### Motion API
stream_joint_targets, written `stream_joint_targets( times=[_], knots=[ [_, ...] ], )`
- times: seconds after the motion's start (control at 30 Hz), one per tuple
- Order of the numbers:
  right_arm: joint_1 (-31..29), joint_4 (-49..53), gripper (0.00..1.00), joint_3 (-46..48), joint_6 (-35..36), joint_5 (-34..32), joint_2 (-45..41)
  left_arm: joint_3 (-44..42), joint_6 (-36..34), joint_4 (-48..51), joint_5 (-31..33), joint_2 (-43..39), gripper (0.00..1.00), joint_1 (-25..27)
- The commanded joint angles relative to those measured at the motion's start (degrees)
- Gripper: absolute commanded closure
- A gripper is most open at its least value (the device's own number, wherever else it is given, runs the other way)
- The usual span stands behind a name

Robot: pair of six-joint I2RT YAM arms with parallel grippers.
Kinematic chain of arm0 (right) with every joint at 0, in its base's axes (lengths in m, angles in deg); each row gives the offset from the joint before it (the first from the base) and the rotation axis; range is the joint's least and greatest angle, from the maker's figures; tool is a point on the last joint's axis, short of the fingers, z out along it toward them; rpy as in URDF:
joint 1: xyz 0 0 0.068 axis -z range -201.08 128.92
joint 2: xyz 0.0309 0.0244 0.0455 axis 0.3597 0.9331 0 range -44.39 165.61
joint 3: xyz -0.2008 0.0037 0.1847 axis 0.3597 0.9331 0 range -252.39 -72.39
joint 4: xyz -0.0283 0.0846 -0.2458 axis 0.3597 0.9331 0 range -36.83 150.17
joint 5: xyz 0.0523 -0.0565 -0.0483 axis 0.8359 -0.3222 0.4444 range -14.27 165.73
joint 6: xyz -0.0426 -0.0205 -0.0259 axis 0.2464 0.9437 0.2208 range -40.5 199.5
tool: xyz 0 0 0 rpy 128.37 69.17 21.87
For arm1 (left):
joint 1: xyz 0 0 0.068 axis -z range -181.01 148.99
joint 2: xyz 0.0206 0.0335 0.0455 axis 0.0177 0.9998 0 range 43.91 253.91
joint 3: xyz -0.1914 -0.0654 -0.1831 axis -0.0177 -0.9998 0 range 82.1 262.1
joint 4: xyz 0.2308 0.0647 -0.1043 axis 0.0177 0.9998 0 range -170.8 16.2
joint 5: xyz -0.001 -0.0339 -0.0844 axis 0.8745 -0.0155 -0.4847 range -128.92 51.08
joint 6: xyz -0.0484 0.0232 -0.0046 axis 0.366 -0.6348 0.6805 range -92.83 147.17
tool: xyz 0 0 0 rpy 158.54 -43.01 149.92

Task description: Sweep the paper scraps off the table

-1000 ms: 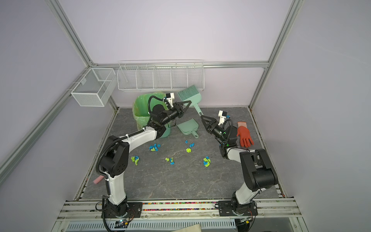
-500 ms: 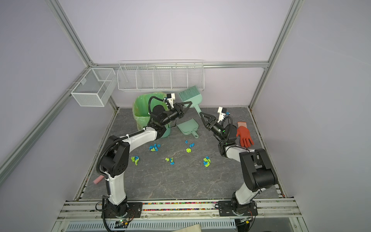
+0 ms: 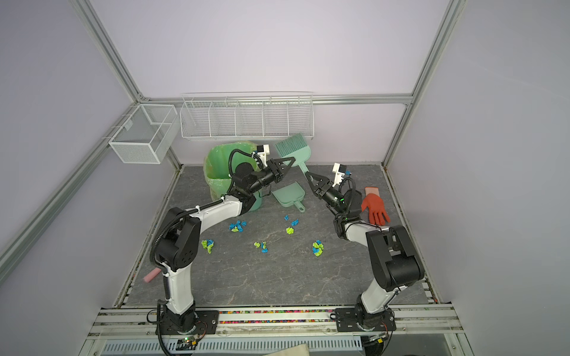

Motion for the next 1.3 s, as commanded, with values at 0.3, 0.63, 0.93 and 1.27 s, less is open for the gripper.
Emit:
stream_joint_targets(
  times=[0.3, 0.63, 0.93, 1.27],
  knots=[
    [-0.59, -3.72, 0.71, -1.85, -1.96, -0.44, 1.0, -0.84, 0.54, -3.14, -1.82, 0.51, 1.0, 0.09],
    [-0.6, -3.34, 0.83, -2.12, -1.78, -0.85, 0.8, -1.45, 0.28, -3.14, -2.34, 0.02, 1.0, 0.08],
    [-0.57, -3.73, 0.93, -1.58, -1.94, -0.64, 0.64, -2.16, 0.32, -3.27, -2.36, -0.18, 1.0, 0.08],
    [1.66, 5.2, 0.93, 1.0, 1.59, 1.0, -3.29, -5.8, -2.2, -1.04, -1.5, -4.91, 0.49, 0.08]
  ],
)
